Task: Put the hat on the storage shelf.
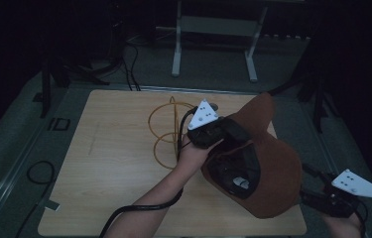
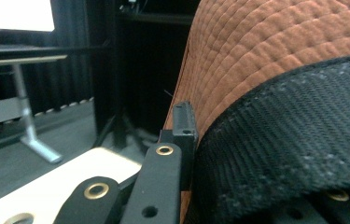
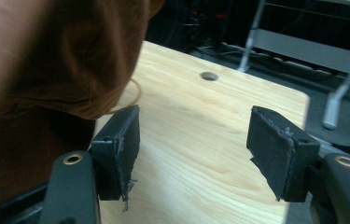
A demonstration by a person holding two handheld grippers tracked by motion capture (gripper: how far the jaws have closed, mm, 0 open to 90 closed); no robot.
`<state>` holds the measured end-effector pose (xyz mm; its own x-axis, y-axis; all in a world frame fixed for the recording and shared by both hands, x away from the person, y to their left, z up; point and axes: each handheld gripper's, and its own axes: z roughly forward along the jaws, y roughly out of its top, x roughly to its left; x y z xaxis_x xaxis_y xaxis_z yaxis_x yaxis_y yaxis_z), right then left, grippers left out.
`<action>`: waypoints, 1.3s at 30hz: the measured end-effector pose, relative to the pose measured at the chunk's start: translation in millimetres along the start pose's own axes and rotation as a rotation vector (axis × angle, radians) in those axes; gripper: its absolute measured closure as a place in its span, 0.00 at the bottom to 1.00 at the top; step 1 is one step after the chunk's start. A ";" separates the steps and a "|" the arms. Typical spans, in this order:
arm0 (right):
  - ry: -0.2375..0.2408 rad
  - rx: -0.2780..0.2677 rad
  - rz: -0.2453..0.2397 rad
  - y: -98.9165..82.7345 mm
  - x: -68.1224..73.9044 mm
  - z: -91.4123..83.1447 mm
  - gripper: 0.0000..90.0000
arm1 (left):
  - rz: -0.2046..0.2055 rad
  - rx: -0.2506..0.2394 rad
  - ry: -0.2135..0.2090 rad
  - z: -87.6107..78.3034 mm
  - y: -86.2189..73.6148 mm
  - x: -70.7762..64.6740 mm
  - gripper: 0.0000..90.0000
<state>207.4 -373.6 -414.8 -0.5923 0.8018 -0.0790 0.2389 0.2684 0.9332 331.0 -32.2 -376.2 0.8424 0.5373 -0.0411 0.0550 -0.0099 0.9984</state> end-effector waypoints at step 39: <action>0.263 -0.161 -0.081 37.0 46.6 41.8 1.00 | -0.066 -0.005 -0.069 15.5 -13.0 -0.2 0.87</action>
<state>220.8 -304.0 -398.6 -0.7884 0.6098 -0.0816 0.0705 0.2213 0.9726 338.5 -45.2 -389.8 0.8718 0.4776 -0.1089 0.1089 0.0278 0.9937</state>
